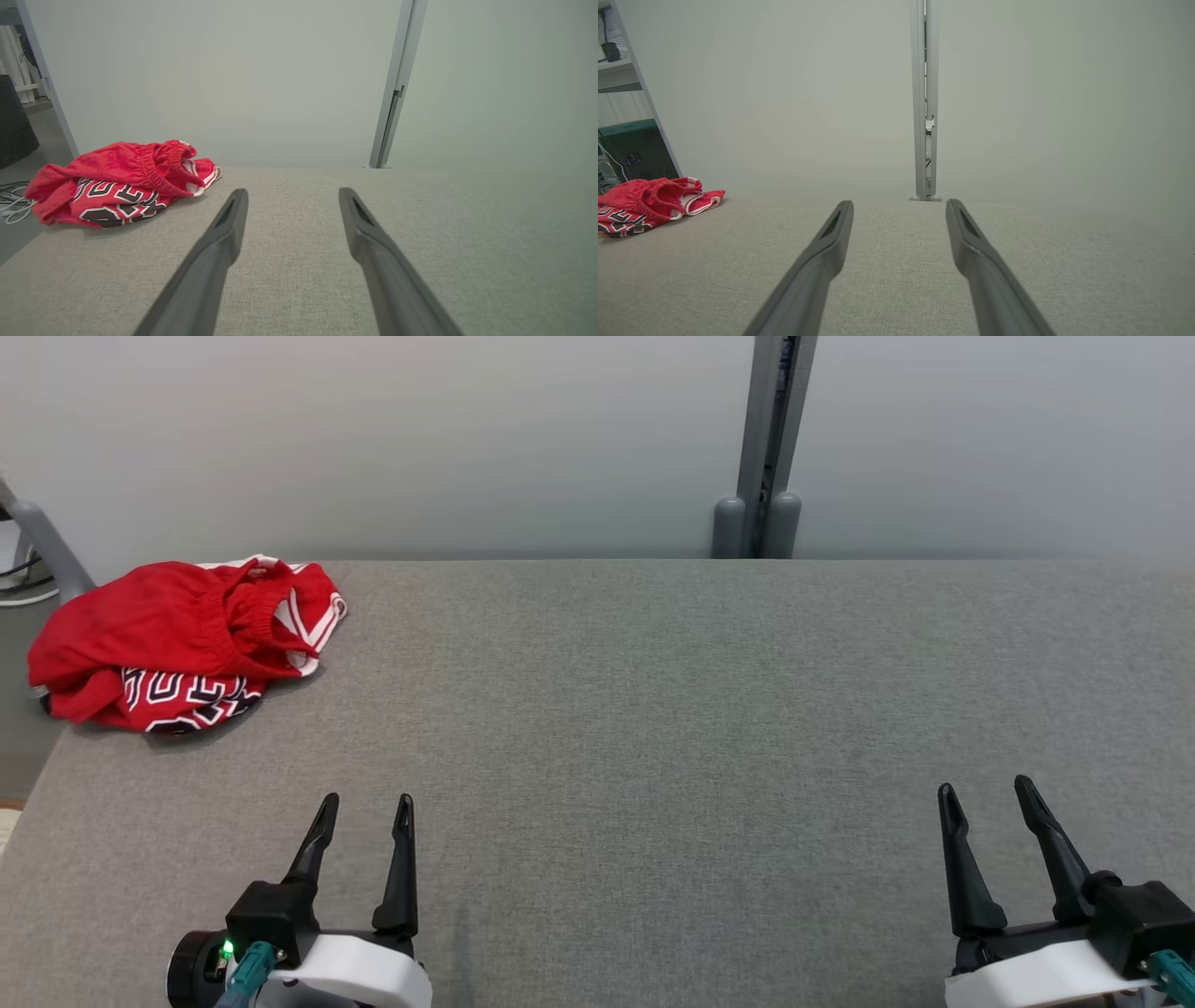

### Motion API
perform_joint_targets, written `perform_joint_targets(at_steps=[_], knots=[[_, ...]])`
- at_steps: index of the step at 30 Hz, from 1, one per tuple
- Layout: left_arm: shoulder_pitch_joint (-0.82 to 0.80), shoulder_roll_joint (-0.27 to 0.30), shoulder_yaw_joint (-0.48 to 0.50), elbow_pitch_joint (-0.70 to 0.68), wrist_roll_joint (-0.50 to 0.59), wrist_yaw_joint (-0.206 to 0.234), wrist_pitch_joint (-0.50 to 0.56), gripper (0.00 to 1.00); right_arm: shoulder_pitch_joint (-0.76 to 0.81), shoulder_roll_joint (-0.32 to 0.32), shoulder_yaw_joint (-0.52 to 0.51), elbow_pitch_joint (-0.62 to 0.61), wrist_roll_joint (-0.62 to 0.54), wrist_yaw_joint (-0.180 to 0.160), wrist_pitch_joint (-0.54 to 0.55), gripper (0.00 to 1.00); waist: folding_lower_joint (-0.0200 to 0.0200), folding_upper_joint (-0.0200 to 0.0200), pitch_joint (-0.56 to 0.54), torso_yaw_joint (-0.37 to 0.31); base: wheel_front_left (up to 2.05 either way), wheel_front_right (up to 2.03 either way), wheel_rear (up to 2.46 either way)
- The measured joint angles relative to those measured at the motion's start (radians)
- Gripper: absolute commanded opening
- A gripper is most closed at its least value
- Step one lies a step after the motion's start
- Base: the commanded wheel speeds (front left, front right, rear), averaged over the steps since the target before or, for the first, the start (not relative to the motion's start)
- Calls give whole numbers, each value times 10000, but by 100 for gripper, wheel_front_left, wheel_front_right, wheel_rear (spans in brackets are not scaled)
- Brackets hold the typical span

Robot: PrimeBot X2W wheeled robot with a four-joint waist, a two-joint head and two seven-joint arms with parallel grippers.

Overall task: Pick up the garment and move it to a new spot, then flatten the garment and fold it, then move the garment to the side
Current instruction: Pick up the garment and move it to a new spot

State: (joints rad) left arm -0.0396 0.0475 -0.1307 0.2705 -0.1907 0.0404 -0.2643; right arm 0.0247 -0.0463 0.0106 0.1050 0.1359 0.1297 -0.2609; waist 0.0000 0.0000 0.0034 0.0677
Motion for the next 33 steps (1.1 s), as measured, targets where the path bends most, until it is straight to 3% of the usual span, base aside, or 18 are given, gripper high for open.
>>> perform_joint_targets(at_steps=[7,24,28,33], knots=[[-105,2,-23,-36,15,2,0,100,12,-6,-63,-54,2,0,-6,100,0,0,41,751,0,0,0],[-163,12,92,-98,-207,96,0,100,-161,-4,117,-150,-90,4,-8,100,0,0,279,3897,0,0,0],[-151,13,96,-117,-251,134,0,100,-212,-2,182,-140,-119,10,-8,100,0,0,390,4313,0,0,0],[-128,10,109,-234,-370,224,0,100,-265,0,276,-140,-186,10,-8,100,0,0,586,4331,0,0,0]])
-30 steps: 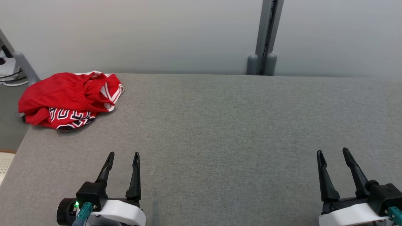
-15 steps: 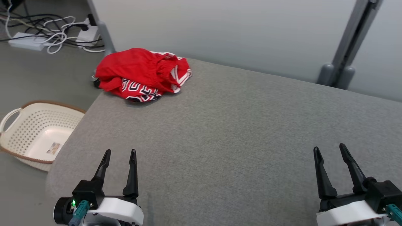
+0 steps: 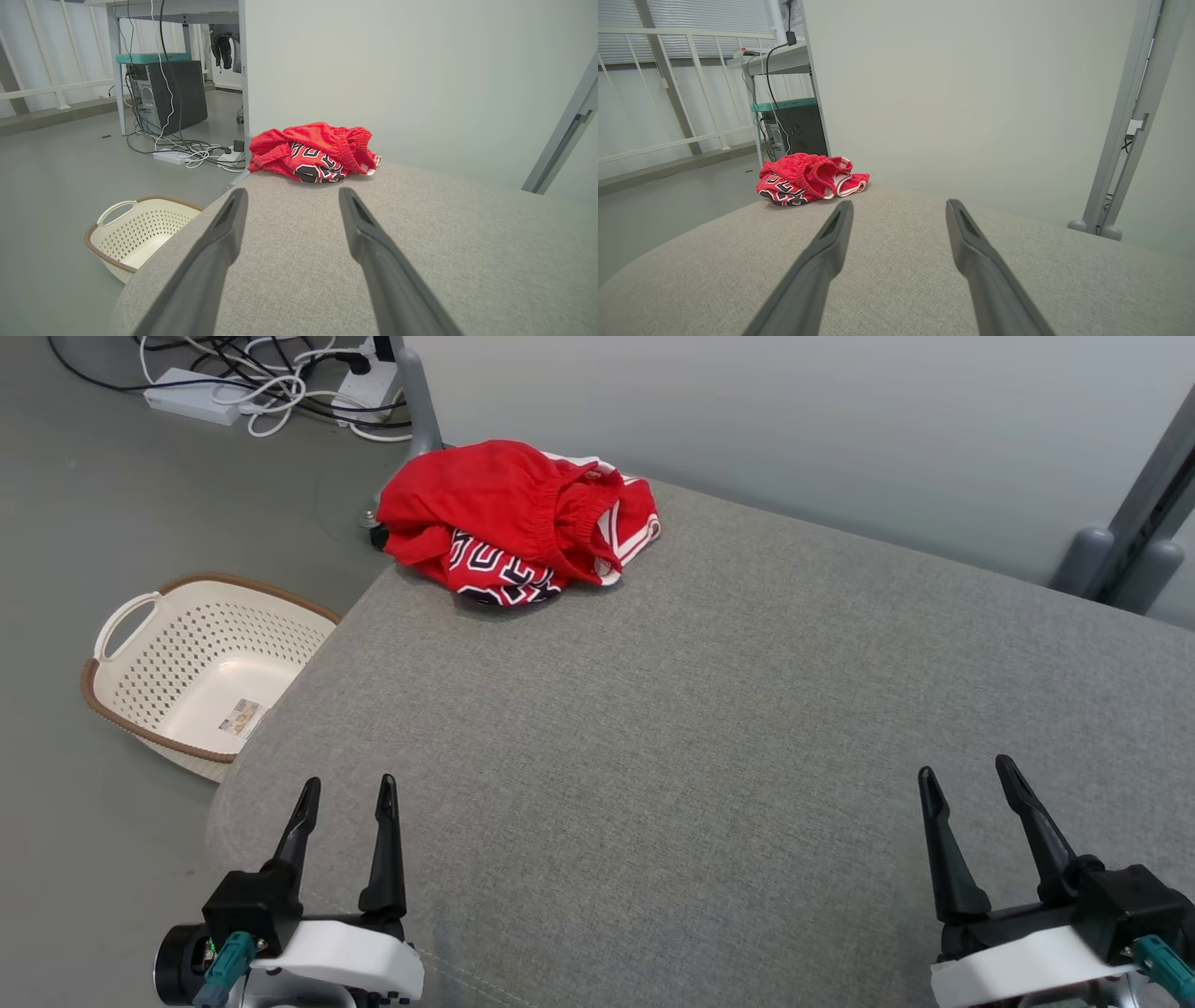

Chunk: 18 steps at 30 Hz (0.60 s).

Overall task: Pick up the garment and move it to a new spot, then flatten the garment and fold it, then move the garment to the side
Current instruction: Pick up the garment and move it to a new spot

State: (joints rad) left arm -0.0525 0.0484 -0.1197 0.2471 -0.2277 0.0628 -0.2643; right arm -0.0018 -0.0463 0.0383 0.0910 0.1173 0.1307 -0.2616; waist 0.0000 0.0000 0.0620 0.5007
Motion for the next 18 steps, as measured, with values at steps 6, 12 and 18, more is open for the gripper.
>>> perform_joint_targets(at_steps=[6,12,18], knots=[[-57,0,58,-134,-211,94,-2,100,-120,-2,-94,-40,-165,0,0,100,0,0,304,-368,0,0,0],[-546,2,263,-307,-314,174,-2,100,-301,-4,-169,-203,-399,0,0,100,0,0,796,-870,0,0,0],[-1854,86,895,-407,25,-240,0,100,-579,-4,-136,-481,-665,0,0,100,0,0,1438,-1408,0,0,0]])
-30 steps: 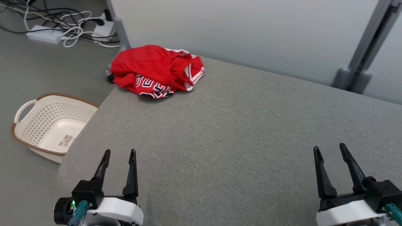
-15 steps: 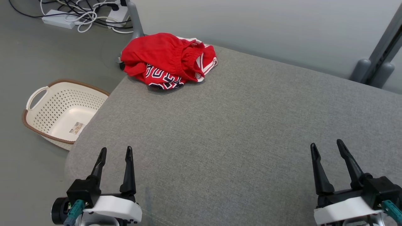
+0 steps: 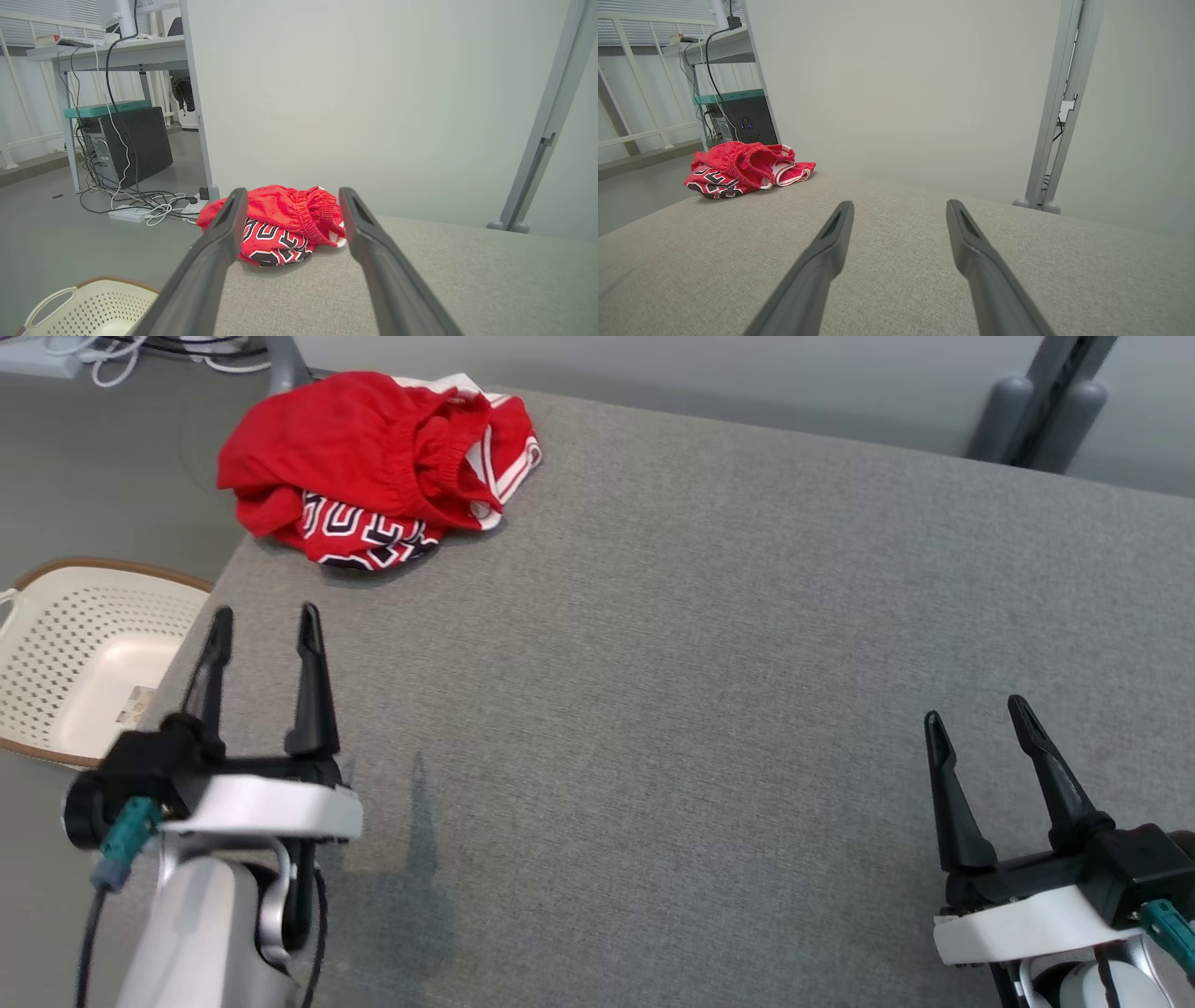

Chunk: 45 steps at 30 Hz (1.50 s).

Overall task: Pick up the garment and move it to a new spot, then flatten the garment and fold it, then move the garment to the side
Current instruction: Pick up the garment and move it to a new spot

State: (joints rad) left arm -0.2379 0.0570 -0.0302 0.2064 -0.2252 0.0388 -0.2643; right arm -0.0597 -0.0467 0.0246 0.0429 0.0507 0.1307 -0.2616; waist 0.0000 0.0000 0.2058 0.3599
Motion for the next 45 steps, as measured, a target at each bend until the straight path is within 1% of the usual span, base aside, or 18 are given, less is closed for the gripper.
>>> perform_joint_targets(at_steps=[2,5,6,7,11,14,16,20,22,28,31,34,36,41,42,43,44,45], knots=[[-603,196,176,73,117,-230,0,100,-77,2,63,-69,-63,0,0,100,0,0,204,-207,0,0,0],[-1669,665,460,470,263,-493,-2,100,-180,0,119,-136,-150,0,0,100,0,0,493,-557,0,0,0],[-2066,848,508,700,295,-577,-2,100,-237,0,140,-151,-180,0,0,100,0,0,586,-686,0,0,0],[-2776,1244,497,1302,449,-740,2,100,-368,-2,188,-201,-184,0,0,100,0,0,754,-950,0,0,0],[-4115,1871,418,2487,543,-1009,533,100,-543,2,274,-343,-245,0,0,100,0,0,1062,-1494,0,0,0],[-5037,2167,347,3402,535,-1170,1101,100,-591,-6,284,-445,-257,0,0,100,0,0,1297,-1866,0,0,0],[-5554,2266,374,4046,309,-1271,1528,100,-653,-4,313,-539,-257,0,0,100,0,0,1463,-2081,0,0,0],[-6321,2719,128,5216,337,-1440,2314,100,-812,-4,453,-700,-253,0,0,100,0,0,1786,-2458,0,0,0],[-6623,2801,79,5697,230,-1513,2646,100,-884,-4,495,-809,-249,0,2,100,0,0,1952,-2616,0,0,0],[-7080,3099,-476,6679,155,-1622,3432,100,-967,-4,577,-1060,-203,0,2,100,0,0,2441,-2936,0,0,0],[-7194,3195,-623,6913,46,-1655,3482,100,-1055,-6,575,-1170,-165,0,0,100,0,0,2672,-3045,0,0,0],[-7335,3440,-777,7208,31,-1655,3338,100,-1148,-6,575,-1260,-165,0,0,100,0,0,2966,-3160,0,0,0],[-7346,3488,-767,7402,19,-1653,3248,100,-1157,-6,571,-1292,-163,0,0,100,0,0,3087,-3206,0,0,0],[-7553,3628,-627,7781,-50,-1254,2890,99,-1277,-6,560,-1331,-148,0,0,100,0,0,3295,-3308,0,0,0],[-7562,3628,-554,7833,-136,-1200,2778,74,-1295,-6,560,-1335,-146,0,0,100,0,0,3316,-3322,0,0,0],[-7576,3624,-516,7889,-157,-1145,2675,44,-1317,-6,560,-1335,-127,0,0,100,0,0,3324,-3331,0,0,0],[-7609,3624,-504,7925,-161,-1106,2583,25,-1332,-8,554,-1331,-86,0,0,100,0,0,3322,-3332,0,0,0],[-7678,3626,-477,7961,-201,-1072,2489,0,-1344,-6,560,-1325,-69,0,0,100,0,0,3309,-3333,0,0,0]])
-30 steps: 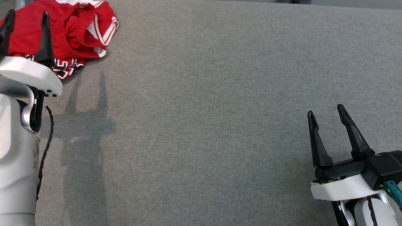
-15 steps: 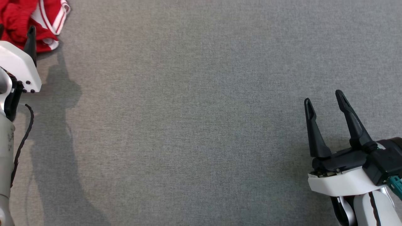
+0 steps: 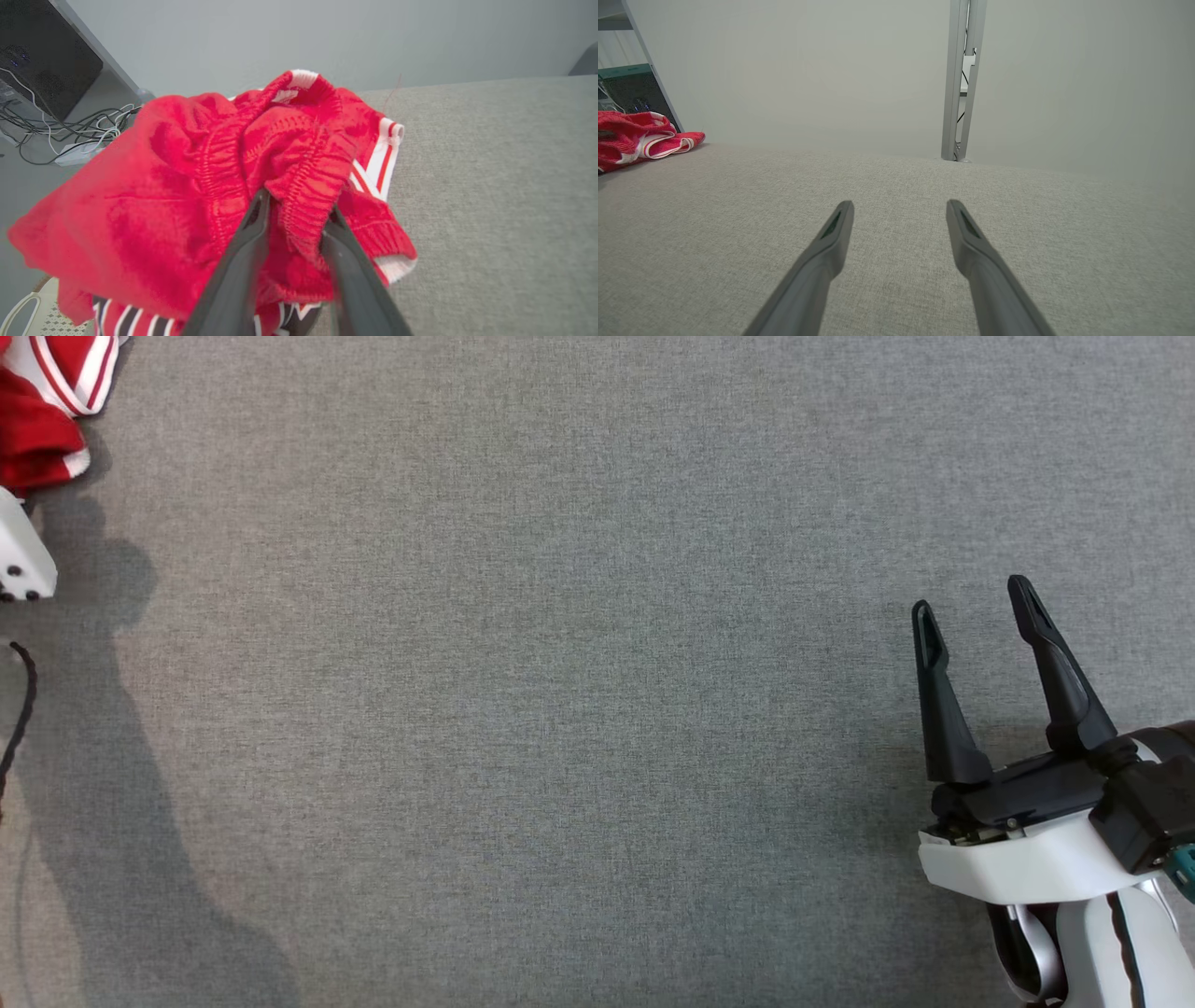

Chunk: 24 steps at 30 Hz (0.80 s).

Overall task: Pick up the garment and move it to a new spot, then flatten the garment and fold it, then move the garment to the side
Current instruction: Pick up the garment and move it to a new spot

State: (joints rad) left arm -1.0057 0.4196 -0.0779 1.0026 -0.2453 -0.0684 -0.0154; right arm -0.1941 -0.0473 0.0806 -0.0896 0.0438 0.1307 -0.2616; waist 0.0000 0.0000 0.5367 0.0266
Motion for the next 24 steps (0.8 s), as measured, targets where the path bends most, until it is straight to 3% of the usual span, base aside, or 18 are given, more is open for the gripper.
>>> perform_joint_targets(at_steps=[9,18,24], knots=[[-247,44,92,167,-211,35,-535,0,-4,0,90,100,190,0,0,100,0,0,-466,-17,0,0,0],[-688,82,-848,-545,435,-151,-991,0,247,0,17,366,587,0,0,100,0,0,-1615,-69,0,0,0],[-867,-500,-1751,-1346,738,-414,-754,0,612,0,-105,523,901,0,2,100,0,0,-2637,-132,0,0,0]])
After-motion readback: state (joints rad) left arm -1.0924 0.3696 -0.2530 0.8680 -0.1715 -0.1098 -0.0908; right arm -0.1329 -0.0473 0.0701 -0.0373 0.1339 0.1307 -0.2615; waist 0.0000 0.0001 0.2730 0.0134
